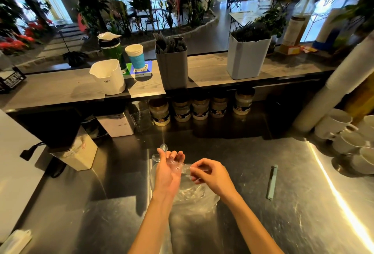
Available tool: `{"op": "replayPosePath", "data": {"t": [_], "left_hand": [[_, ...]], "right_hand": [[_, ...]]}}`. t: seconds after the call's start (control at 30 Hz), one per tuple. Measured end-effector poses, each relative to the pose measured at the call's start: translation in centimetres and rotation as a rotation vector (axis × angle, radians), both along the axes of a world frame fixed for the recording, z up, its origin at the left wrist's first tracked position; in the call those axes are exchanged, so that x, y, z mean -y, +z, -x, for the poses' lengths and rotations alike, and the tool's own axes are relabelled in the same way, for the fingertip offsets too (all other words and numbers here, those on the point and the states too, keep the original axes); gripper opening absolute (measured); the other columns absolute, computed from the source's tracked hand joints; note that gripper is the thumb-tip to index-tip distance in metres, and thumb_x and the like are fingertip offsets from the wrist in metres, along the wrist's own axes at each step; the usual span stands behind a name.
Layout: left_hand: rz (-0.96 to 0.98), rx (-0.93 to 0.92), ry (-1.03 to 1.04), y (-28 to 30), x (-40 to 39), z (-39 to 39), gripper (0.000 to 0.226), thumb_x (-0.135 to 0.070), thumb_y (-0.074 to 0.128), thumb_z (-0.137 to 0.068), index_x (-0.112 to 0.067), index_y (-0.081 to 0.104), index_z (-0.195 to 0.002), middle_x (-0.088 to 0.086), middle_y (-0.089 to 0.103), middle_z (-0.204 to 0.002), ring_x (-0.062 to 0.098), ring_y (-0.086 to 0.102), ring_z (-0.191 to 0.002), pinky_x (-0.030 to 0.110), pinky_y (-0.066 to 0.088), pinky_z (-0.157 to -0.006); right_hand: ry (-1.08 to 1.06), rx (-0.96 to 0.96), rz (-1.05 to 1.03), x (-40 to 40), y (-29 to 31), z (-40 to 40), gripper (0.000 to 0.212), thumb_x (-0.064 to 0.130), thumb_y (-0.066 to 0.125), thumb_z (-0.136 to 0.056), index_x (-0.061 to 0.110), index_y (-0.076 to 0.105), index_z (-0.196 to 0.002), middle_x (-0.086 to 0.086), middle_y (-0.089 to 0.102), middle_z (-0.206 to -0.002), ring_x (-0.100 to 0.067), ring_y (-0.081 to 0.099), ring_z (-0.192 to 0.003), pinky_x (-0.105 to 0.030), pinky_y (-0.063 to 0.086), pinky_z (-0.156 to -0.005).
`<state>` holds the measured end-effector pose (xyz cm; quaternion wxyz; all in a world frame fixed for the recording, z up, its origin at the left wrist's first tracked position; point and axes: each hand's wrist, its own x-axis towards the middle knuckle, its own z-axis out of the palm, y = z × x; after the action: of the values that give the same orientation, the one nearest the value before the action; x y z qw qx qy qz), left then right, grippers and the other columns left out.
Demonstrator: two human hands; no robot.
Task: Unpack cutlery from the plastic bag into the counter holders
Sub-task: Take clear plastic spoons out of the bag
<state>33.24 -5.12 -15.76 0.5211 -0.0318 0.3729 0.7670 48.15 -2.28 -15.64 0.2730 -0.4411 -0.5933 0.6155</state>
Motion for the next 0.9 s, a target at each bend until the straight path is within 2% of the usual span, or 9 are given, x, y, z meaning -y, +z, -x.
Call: {"op": "replayPosePath", "data": {"t": [0.07, 0.2, 0.27, 0.37, 0.43, 0.5, 0.57, 0.73, 0.9], "left_hand": [[-0.013, -0.004, 0.008, 0.0, 0.1, 0.5, 0.042, -0.042, 0.039, -0.104, -0.015, 0.045, -0.072, -0.003, 0.043, -0.055, 0.015, 0.058, -0.066, 0.032, 0.049, -0.081], [-0.002, -0.127, -0.072, -0.4, 0.6, 1.1, 0.042, -0.047, 0.038, -0.103, -0.017, 0.049, -0.076, -0.005, 0.030, -0.056, 0.007, 0.030, -0.044, 0.020, 0.031, -0.045], [0.015, -0.236, -0.138, -0.2, 0.9, 0.7, 0.041, -0.049, 0.042, -0.101, -0.016, 0.055, -0.081, -0.004, 0.029, -0.059, 0.006, 0.026, -0.042, 0.019, 0.027, -0.041], [0.087, -0.433, -0.259, 0.5, 1.3, -0.4, 0.047, -0.054, 0.045, -0.098, -0.010, 0.062, -0.097, -0.003, 0.032, -0.061, 0.006, 0.028, -0.047, 0.020, 0.030, -0.048], [0.077, -0.541, -0.344, 1.0, 1.4, -1.2, 0.055, -0.056, 0.045, -0.098, -0.007, 0.067, -0.109, 0.001, 0.043, -0.066, 0.009, 0.041, -0.055, 0.025, 0.037, -0.060], [0.057, -0.627, -0.415, 1.4, 1.6, -1.8, 0.054, -0.054, 0.044, -0.100, -0.010, 0.068, -0.118, 0.010, 0.068, -0.090, 0.020, 0.066, -0.082, 0.033, 0.049, -0.081], [0.071, -0.676, -0.431, 1.9, 1.8, -2.0, 0.046, -0.048, 0.045, -0.101, -0.011, 0.068, -0.117, 0.016, 0.073, -0.108, 0.028, 0.069, -0.104, 0.039, 0.051, -0.093], [0.140, -0.726, -0.390, 2.4, 1.7, -1.2, 0.045, -0.051, 0.050, -0.097, -0.009, 0.064, -0.096, 0.013, 0.058, -0.086, 0.027, 0.053, -0.087, 0.033, 0.044, -0.078], [0.151, -0.963, -0.531, 3.0, 1.7, 0.2, 0.025, -0.037, 0.043, -0.104, -0.024, 0.062, -0.113, -0.011, 0.059, -0.091, -0.002, 0.058, -0.087, 0.015, 0.050, -0.079]], "right_hand": [[-0.017, 0.051, -0.045, -0.7, -0.1, -1.0, 0.008, 0.019, 0.073, -0.092, 0.014, 0.076, -0.097, -0.004, 0.077, -0.083, -0.018, 0.075, -0.079, -0.025, 0.061, -0.071], [-0.083, 0.107, -0.177, -1.6, 0.5, -2.2, 0.012, 0.029, 0.069, -0.095, 0.028, 0.080, -0.099, 0.008, 0.076, -0.089, -0.004, 0.071, -0.086, -0.018, 0.056, -0.072], [-0.130, 0.103, -0.261, -1.7, 0.9, -1.9, 0.013, 0.035, 0.068, -0.095, 0.036, 0.080, -0.101, 0.013, 0.071, -0.099, -0.001, 0.066, -0.094, -0.016, 0.054, -0.076], [-0.152, 0.009, -0.269, -1.3, 1.6, -0.9, 0.015, 0.034, 0.067, -0.095, 0.037, 0.079, -0.104, 0.011, 0.072, -0.105, -0.003, 0.065, -0.099, -0.020, 0.055, -0.081], [-0.168, -0.110, -0.194, -0.6, 2.1, -0.1, 0.015, 0.027, 0.068, -0.096, 0.029, 0.078, -0.107, 0.010, 0.075, -0.104, -0.003, 0.068, -0.100, -0.021, 0.056, -0.083], [-0.184, -0.178, -0.161, 0.0, 2.1, 0.7, 0.013, 0.023, 0.072, -0.093, 0.023, 0.077, -0.105, 0.008, 0.077, -0.100, -0.006, 0.071, -0.097, -0.023, 0.058, -0.084], [-0.176, -0.137, -0.206, 0.3, 1.7, 1.1, 0.011, 0.024, 0.077, -0.088, 0.020, 0.075, -0.099, 0.005, 0.076, -0.094, -0.009, 0.073, -0.092, -0.027, 0.060, -0.082], [0.024, 0.024, -0.294, -0.8, 2.1, 0.7, 0.011, 0.025, 0.080, -0.085, 0.022, 0.076, -0.094, 0.010, 0.076, -0.090, -0.003, 0.072, -0.089, -0.021, 0.058, -0.081], [-0.013, 0.018, -0.445, -4.1, 4.9, 1.8, 0.014, 0.031, 0.069, -0.095, 0.028, 0.073, -0.108, 0.015, 0.073, -0.100, 0.000, 0.068, -0.097, -0.018, 0.055, -0.083]]}}
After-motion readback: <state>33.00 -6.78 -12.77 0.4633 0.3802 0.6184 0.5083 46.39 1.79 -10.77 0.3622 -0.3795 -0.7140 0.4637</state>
